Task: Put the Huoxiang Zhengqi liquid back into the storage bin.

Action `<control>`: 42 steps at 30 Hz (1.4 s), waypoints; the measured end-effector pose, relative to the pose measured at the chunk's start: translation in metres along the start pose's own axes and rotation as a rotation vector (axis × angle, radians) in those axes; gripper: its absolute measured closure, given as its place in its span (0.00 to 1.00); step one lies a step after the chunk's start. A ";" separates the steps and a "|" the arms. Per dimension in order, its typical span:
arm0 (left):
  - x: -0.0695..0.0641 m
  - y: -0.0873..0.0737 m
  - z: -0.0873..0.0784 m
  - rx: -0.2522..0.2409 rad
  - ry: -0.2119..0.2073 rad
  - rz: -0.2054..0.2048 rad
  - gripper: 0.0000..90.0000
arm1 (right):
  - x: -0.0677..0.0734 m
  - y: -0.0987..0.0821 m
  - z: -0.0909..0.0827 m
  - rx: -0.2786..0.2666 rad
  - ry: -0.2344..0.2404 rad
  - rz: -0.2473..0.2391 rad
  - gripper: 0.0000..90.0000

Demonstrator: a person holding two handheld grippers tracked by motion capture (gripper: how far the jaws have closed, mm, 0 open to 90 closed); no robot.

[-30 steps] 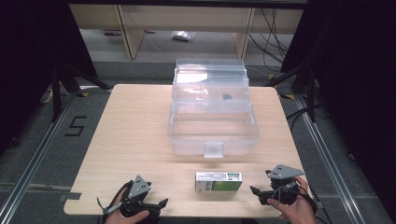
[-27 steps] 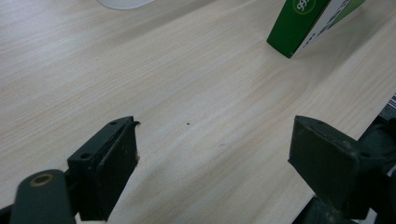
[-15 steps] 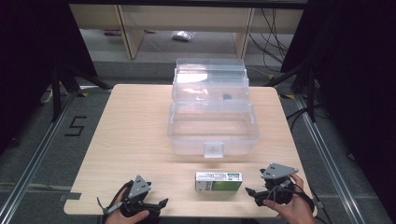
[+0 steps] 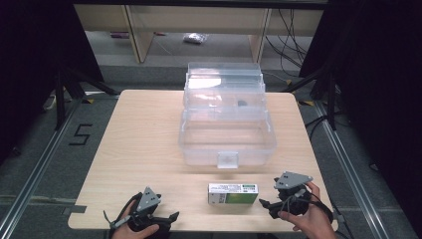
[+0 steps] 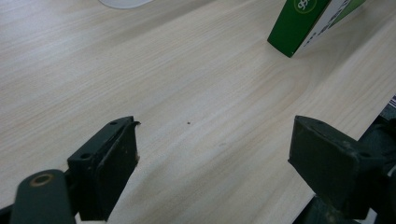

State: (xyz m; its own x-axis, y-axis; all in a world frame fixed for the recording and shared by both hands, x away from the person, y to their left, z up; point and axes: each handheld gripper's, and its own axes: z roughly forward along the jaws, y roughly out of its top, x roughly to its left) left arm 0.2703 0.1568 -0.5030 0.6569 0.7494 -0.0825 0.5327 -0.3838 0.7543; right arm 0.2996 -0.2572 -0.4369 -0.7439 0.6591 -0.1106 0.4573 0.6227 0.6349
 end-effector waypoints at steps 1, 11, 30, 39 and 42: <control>0.000 0.000 0.000 0.000 0.000 0.000 0.16 | 0.000 0.000 0.000 0.000 0.000 0.000 0.20; 0.000 0.000 0.000 0.002 -0.001 0.000 0.16 | 0.005 0.020 0.002 0.009 0.009 -0.062 0.19; 0.000 0.000 -0.002 0.001 -0.017 -0.010 0.16 | 0.029 0.068 0.025 0.110 0.091 -0.261 0.21; 0.000 0.000 -0.001 0.010 -0.005 0.000 0.16 | 0.032 0.081 0.041 0.157 0.106 -0.292 0.21; 0.000 0.000 -0.002 0.009 -0.017 -0.002 0.16 | 0.034 0.085 0.045 0.182 0.116 -0.293 0.21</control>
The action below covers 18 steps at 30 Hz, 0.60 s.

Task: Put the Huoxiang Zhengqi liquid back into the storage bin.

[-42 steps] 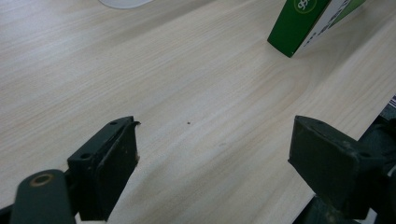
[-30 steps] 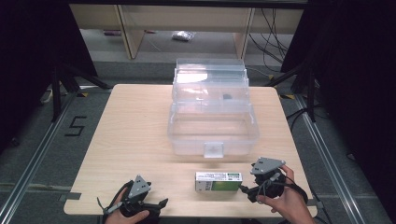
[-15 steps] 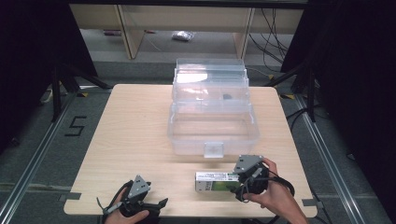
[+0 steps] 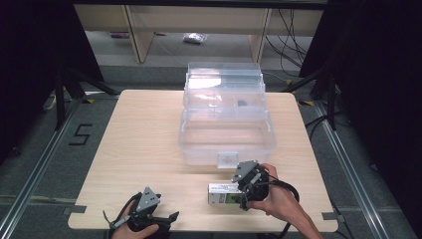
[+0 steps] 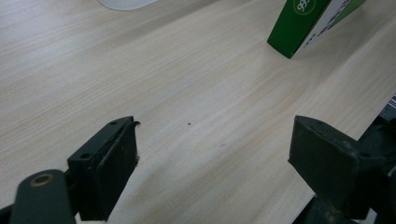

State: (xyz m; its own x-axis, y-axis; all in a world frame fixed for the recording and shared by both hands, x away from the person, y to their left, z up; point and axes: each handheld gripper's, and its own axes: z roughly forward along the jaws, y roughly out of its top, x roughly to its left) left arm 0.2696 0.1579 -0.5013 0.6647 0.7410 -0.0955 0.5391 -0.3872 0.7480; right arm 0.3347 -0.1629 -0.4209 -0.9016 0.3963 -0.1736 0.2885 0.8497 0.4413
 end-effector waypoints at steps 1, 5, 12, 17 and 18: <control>0.000 0.000 0.000 0.000 0.005 -0.002 0.16 | -0.001 0.003 0.002 0.005 0.010 -0.020 0.21; -0.001 0.000 0.001 -0.012 0.000 -0.010 0.16 | -0.001 0.007 0.004 0.017 0.019 -0.016 0.21; 0.000 0.000 0.001 0.003 0.008 0.003 0.16 | -0.004 0.015 0.012 0.053 0.047 -0.053 0.22; 0.000 0.000 0.000 0.004 0.005 0.006 0.16 | -0.004 0.019 0.018 0.084 0.066 -0.064 0.22; 0.000 0.000 0.000 0.004 0.006 0.005 0.16 | -0.003 0.019 0.020 0.097 0.064 -0.047 0.22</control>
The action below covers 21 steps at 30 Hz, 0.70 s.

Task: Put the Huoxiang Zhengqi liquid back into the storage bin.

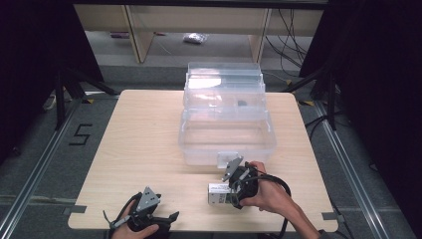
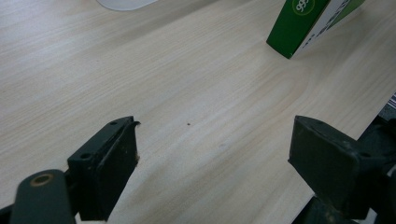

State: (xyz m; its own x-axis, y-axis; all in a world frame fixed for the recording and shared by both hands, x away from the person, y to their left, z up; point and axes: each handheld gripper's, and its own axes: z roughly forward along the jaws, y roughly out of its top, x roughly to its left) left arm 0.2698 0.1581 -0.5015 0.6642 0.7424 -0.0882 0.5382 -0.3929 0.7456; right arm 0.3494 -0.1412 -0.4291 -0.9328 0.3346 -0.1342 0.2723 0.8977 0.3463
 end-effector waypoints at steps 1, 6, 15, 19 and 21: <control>0.000 0.000 0.000 0.001 0.000 0.001 0.16 | -0.002 0.002 0.003 0.005 0.020 -0.022 0.22; -0.001 0.000 0.000 -0.008 -0.005 -0.018 0.16 | -0.002 0.006 0.010 0.037 0.036 -0.016 0.24; -0.001 0.000 0.000 -0.002 0.001 -0.008 0.16 | 0.003 0.009 0.016 0.086 0.044 -0.001 0.30; -0.001 0.000 0.000 0.000 0.001 -0.008 0.16 | -0.001 0.009 0.020 0.087 0.044 -0.078 0.32; -0.001 0.000 0.000 -0.001 0.001 -0.008 0.16 | 0.000 0.009 0.020 0.108 0.048 -0.050 0.35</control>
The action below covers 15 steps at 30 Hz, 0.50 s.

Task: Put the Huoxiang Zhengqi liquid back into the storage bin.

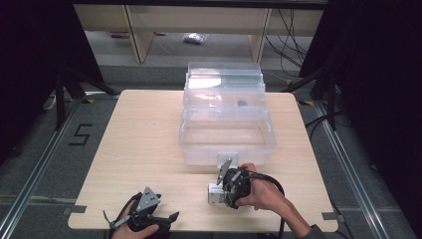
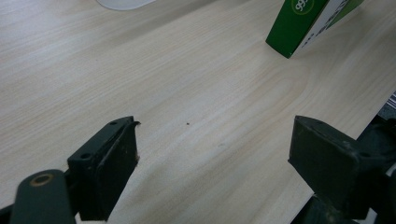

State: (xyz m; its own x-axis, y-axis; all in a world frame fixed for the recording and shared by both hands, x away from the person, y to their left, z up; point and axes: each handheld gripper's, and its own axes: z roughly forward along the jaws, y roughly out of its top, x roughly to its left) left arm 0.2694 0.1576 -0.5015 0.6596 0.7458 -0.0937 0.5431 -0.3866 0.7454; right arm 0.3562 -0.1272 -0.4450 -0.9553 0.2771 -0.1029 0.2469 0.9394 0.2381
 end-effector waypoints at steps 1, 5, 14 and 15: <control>0.000 0.000 0.000 0.000 0.000 0.000 0.16 | 0.000 0.000 0.000 0.000 0.000 0.000 0.35; 0.000 0.000 0.000 -0.001 0.000 -0.001 0.16 | -0.001 0.000 0.001 0.010 0.012 -0.014 0.41; 0.000 0.000 0.000 0.000 0.000 -0.002 0.16 | -0.002 -0.001 0.004 0.021 0.033 -0.027 0.49; 0.000 0.000 0.000 -0.001 0.000 -0.001 0.16 | -0.004 -0.001 0.005 0.017 0.030 -0.072 0.53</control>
State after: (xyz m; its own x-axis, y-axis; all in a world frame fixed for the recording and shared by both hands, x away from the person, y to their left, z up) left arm 0.2694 0.1575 -0.5016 0.6590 0.7462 -0.0946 0.5435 -0.3854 0.7457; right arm 0.3607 -0.1281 -0.4495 -0.9750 0.2030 -0.0900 0.1801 0.9600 0.2146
